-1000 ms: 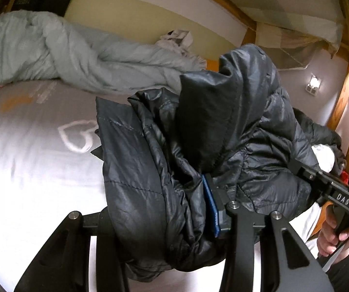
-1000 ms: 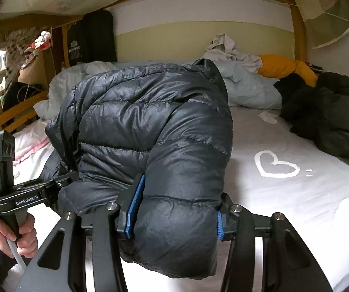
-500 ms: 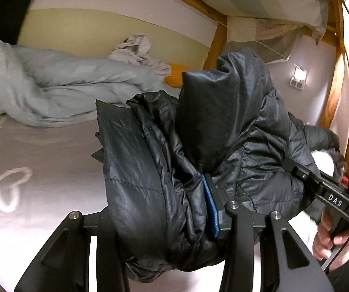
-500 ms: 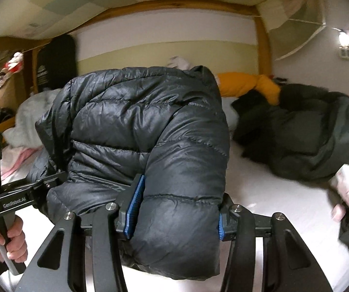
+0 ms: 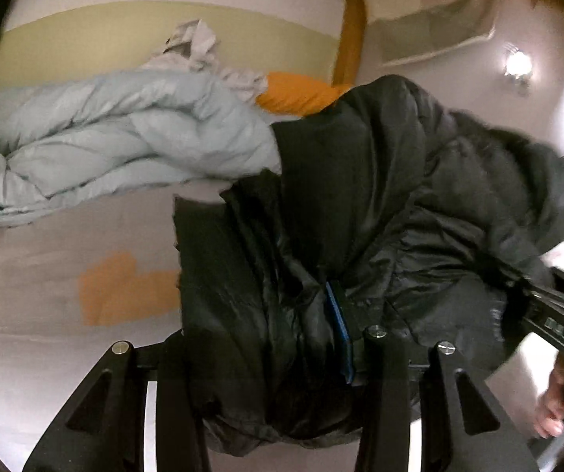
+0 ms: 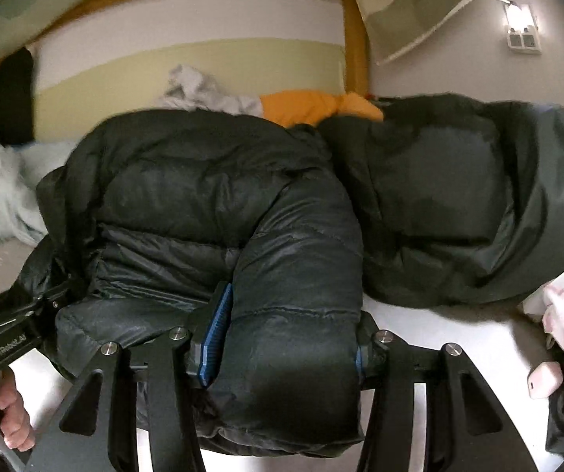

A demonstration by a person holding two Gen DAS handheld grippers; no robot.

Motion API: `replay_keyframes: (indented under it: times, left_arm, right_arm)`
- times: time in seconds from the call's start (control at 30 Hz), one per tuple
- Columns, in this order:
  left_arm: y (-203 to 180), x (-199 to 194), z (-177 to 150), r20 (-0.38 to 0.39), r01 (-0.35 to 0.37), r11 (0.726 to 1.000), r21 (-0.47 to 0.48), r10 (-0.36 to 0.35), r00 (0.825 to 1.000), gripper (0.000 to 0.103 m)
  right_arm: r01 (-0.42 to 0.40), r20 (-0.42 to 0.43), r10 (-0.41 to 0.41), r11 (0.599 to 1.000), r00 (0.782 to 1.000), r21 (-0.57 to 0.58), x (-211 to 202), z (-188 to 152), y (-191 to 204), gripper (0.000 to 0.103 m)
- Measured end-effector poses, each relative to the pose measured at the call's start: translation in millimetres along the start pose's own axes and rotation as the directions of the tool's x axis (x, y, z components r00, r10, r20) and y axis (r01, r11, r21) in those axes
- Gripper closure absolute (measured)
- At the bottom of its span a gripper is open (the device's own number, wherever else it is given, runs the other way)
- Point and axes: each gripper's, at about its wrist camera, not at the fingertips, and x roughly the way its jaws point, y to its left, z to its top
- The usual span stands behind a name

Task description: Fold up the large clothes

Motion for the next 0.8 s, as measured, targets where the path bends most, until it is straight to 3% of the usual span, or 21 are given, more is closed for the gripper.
replay_keyframes:
  times: [0.1,0.2,0.23,0.47,0.5,0.57,0.8]
  left_arm:
    - [5.5,13.8,-0.5,-0.003,-0.018,0.999,-0.038,0.018,1.000,0.048]
    - [2.3,11.1,0.4,0.016,-0.069,0.998,-0.002,0.069,0.997,0.032]
    - [0.1,8.5,-0.1,0.025,-0.090,0.996,0.016,0.089,0.996,0.029]
    - [3.3,-44.3,-12.2,0.150,-0.147,0.989,-0.006,0.146,0.978,0.002]
    - [1.8,-56.1,-14.5,0.178,-0.159,0.987,0.006,0.155,0.972,0.001]
    - [-3.1,-79.5,-18.8,0.222,-0.173,0.984,0.037,0.160,0.962,0.001]
    - [-15.2,-143.7,-38.3,0.345,-0.204,0.977,0.059,0.171,0.923,0.000]
  right_arm:
    - [0.012,-0.008,-0.012,1.000,1.000,0.002,22.0,-7.9,-3.7,0.047]
    - [0.001,-0.015,0.000,0.998,1.000,0.065,30.8,-3.9,-18.9,0.035]
    - [0.011,-0.010,-0.010,0.997,1.000,0.075,30.2,-3.3,-22.1,0.028]
    - [0.057,0.093,-0.062,0.997,0.994,0.056,-6.2,-5.6,-26.7,0.014]
    - [0.049,0.110,-0.055,0.997,0.992,0.058,-14.5,-4.2,-25.7,0.013]
    - [0.026,0.138,-0.034,0.998,0.990,0.064,-30.8,-6.8,-26.1,0.000]
    - [-0.035,0.260,0.020,0.998,0.965,0.053,-79.3,-26.4,-15.9,0.000]
